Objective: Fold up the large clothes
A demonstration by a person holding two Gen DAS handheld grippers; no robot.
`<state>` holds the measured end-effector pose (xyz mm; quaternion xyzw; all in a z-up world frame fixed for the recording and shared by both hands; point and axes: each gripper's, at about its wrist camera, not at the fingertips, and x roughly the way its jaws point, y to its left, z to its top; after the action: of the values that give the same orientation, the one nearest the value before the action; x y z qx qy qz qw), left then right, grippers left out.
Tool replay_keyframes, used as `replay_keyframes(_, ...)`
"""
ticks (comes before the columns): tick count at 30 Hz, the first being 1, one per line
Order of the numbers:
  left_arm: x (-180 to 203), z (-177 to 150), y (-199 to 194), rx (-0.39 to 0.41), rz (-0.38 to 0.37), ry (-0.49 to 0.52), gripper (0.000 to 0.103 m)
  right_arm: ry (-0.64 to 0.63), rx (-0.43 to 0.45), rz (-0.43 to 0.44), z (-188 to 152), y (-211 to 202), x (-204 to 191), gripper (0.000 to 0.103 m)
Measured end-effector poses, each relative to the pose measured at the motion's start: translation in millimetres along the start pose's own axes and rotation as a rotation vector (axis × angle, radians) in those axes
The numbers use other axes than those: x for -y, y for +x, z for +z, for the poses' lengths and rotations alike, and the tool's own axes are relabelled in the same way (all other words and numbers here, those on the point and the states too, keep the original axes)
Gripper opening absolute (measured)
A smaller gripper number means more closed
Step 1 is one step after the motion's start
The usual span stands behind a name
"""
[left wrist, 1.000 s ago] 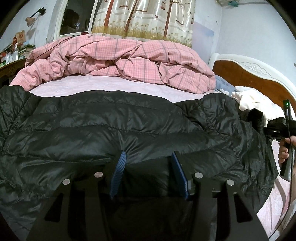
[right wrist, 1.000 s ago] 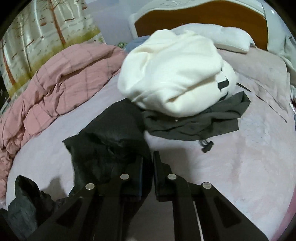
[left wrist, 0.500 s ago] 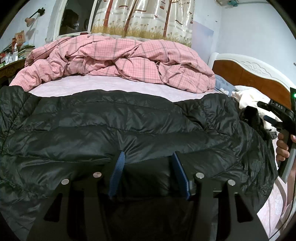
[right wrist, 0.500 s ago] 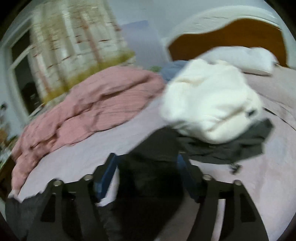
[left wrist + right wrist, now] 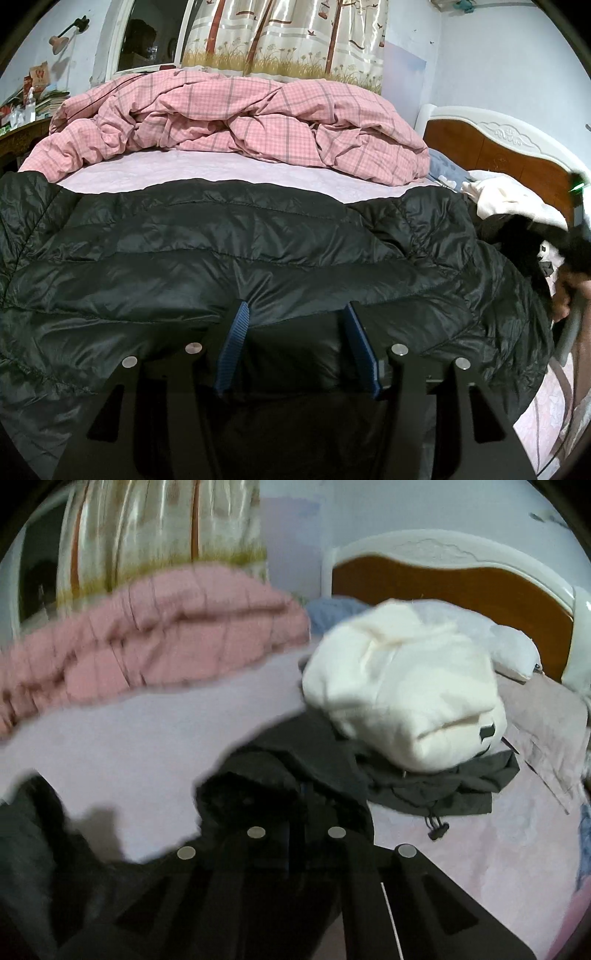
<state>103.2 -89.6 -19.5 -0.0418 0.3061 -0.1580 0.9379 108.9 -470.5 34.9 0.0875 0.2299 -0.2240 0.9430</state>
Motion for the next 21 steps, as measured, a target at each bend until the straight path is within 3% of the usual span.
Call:
replay_keyframes(2, 0.1, 0.1, 0.1, 0.0, 0.001, 0.001, 0.053, 0.018, 0.121, 0.084, 5.1, -34.2, -5.1, 0.003)
replay_keyframes(4, 0.4, -0.3, 0.2, -0.002, 0.001, 0.002, 0.054, 0.05, 0.212, 0.262, 7.0, -73.2, -10.7, 0.003)
replay_keyframes(8, 1.4, -2.5, 0.2, -0.002, 0.0, 0.003, 0.054, -0.002, 0.261, 0.609, -1.1, -126.5, -41.0, 0.003)
replay_keyframes(10, 1.3, -2.3, 0.2, -0.001, -0.001, 0.002, 0.054, -0.057, 0.232, 0.75, -10.3, -138.2, -62.5, 0.003)
replay_keyframes(12, 1.6, -3.3, -0.3, 0.002, -0.008, -0.002, 0.054, -0.082, 0.167, 0.832, -22.5, -139.6, -79.0, 0.003)
replay_keyframes(15, -0.2, -3.8, -2.4, 0.012, -0.03, -0.017, 0.054, -0.083, 0.114, 0.879, -39.1, -141.8, -86.0, 0.003)
replay_keyframes(18, 0.3, -4.0, -4.1, 0.019, -0.038, -0.019, 0.054, -0.067, 0.138, 0.961, -41.5, -148.7, -74.7, 0.003)
replay_keyframes(21, -0.3, -3.0, -4.7, 0.02, -0.038, -0.017, 0.055, 0.054, 0.177, 1.102, -27.6, -152.3, -48.2, 0.003)
